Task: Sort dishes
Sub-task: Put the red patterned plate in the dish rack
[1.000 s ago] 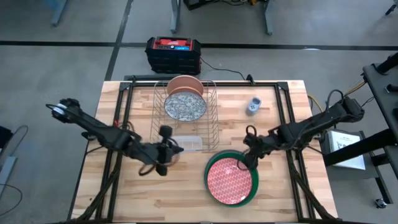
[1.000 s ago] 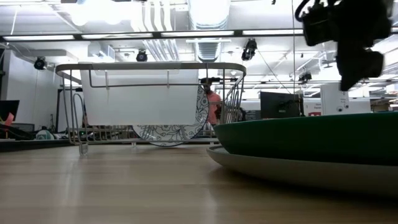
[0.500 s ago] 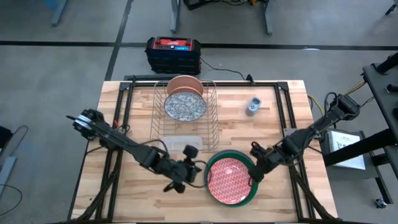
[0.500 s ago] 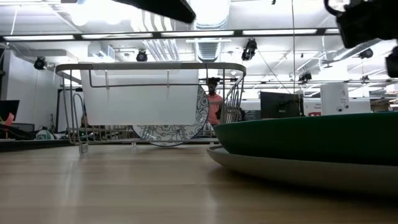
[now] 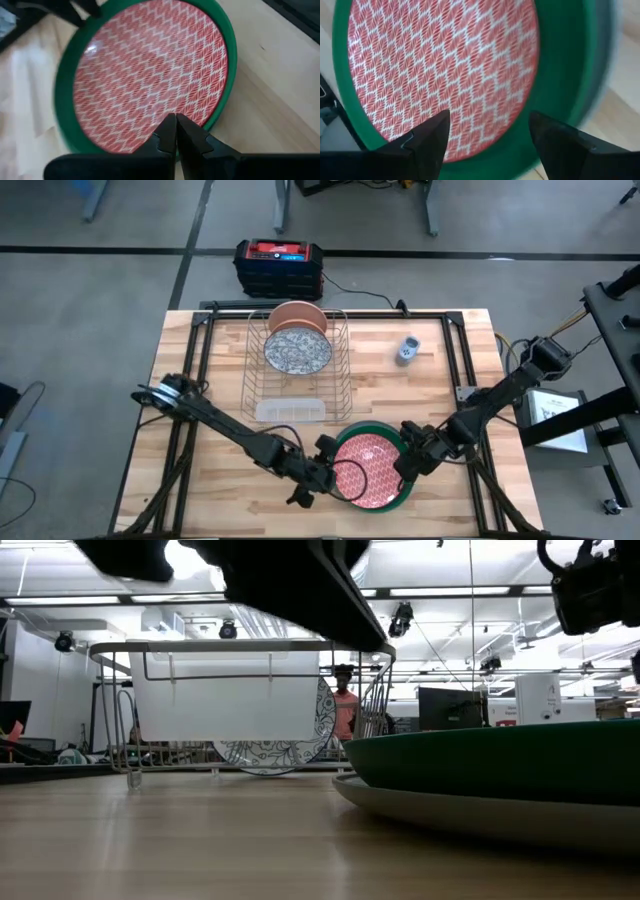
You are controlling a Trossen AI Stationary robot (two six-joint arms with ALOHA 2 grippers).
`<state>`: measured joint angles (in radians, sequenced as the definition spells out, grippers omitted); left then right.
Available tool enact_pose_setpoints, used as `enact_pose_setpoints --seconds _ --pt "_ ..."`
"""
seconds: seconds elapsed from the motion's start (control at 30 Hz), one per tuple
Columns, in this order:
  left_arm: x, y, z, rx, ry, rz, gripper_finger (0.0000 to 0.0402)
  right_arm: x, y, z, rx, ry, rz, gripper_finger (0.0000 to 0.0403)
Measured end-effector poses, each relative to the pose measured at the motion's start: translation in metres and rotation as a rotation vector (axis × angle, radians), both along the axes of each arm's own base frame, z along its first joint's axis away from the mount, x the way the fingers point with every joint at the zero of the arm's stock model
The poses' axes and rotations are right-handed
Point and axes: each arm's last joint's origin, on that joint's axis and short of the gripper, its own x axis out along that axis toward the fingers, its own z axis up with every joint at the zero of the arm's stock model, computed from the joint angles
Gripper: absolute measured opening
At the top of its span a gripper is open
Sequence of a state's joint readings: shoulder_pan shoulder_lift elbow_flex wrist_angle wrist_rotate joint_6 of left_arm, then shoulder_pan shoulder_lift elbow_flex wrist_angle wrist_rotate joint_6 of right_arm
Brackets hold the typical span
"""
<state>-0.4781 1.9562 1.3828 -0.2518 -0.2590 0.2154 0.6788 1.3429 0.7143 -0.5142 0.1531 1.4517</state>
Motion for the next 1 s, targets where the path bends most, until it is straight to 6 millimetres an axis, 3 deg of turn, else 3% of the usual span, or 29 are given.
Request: enact_pose_setpoints --seconds 0.37,0.67,1.0 --pt "0.021 -0.012 -0.042 -0.030 0.062 0.014 0.0000 0.012 0.011 -0.030 -0.053 0.054 0.009 0.0264" --pt "0.029 -0.012 -0.058 -0.119 0.081 -0.002 0.0000 0.025 0.019 -0.043 -0.058 -0.028 0.018 0.0261" --pt "0.034 -0.009 -0.069 -0.116 0.076 0.009 0.0000 0.027 0.017 -0.045 -0.117 -0.117 -0.027 0.0215"
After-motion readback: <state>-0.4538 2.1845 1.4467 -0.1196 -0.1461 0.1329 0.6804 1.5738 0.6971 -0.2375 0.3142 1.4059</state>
